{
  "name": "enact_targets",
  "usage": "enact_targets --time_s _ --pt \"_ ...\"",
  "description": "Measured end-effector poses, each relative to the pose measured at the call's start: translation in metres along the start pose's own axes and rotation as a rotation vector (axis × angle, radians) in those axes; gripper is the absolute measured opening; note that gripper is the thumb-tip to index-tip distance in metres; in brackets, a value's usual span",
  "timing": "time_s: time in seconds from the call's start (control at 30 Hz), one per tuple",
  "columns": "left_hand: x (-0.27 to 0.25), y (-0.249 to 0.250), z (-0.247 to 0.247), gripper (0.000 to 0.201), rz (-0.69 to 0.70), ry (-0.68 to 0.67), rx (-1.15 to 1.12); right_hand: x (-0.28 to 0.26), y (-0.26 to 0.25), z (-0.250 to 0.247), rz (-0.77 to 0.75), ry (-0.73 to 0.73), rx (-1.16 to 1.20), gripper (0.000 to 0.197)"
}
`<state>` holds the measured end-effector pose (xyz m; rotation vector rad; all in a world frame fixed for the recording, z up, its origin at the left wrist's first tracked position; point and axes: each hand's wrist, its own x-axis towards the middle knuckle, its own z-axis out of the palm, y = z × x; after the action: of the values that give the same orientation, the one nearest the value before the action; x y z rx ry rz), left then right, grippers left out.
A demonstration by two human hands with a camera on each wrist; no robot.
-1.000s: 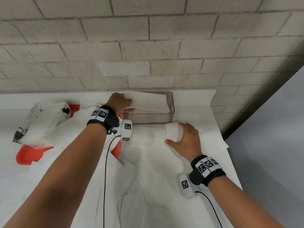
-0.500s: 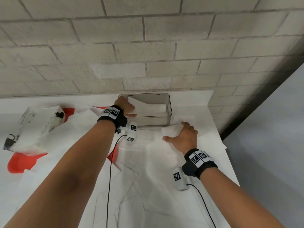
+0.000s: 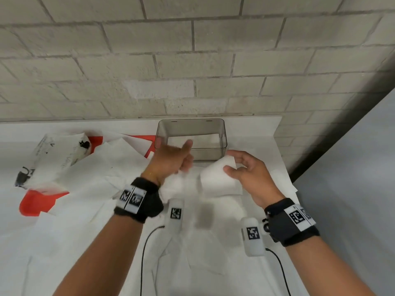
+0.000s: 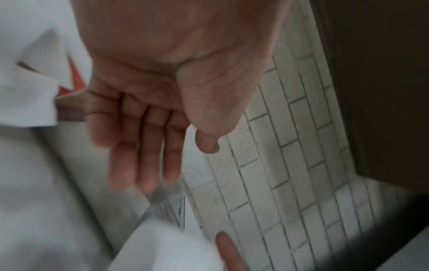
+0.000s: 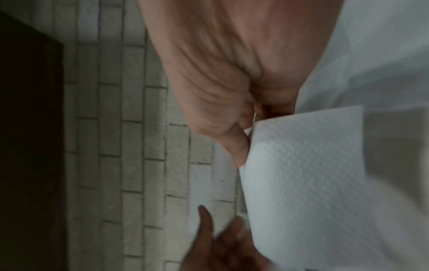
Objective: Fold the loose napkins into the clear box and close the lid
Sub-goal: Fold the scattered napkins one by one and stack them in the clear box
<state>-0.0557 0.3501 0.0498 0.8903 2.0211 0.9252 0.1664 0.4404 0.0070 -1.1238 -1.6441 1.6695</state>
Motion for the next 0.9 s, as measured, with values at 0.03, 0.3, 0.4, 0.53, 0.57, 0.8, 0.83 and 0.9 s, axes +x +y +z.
enact_targets --time_s 0.03,0.3,0.4,0.53,0.57,0.8,0.83,0.9 --pt "-0.01 -0.01 0.005 0.074 -0.055 -0.088 -0.042 -0.008 -0.006 0.0 -0.022 -0.046 0.038 0.045" --pt "-0.051 -0.054 0.053 0.047 -0.135 -0.263 -0.816 -0.035 -0.001 -0.001 -0.012 -0.263 -0.129 0.058" --pt "-0.051 -0.067 0.057 0.037 -0.157 -0.056 -0.715 -0.023 0.027 -0.013 0.013 -0.158 -0.332 0.049" --pt "-0.057 -0.075 0.05 0.035 -0.139 0.016 -0.713 -0.007 0.056 -0.04 -0.021 0.002 -0.82 0.045" --pt "-0.06 -0.075 0.047 0.031 -0.123 0.022 -0.734 -0.005 0.061 -0.045 -0.01 -0.003 -0.904 0.051" --pt "-0.073 -0.08 0.031 0.031 -0.12 0.127 -0.864 -0.004 0.074 -0.053 0.057 -0.063 -1.078 0.077" --pt "-0.073 -0.082 0.031 0.031 -0.133 0.137 -0.865 -0.003 0.073 -0.052 0.055 -0.059 -1.091 0.077" --pt "-0.074 -0.088 0.031 0.031 -0.149 0.148 -0.851 -0.001 0.071 -0.049 0.049 -0.049 -1.138 0.079"
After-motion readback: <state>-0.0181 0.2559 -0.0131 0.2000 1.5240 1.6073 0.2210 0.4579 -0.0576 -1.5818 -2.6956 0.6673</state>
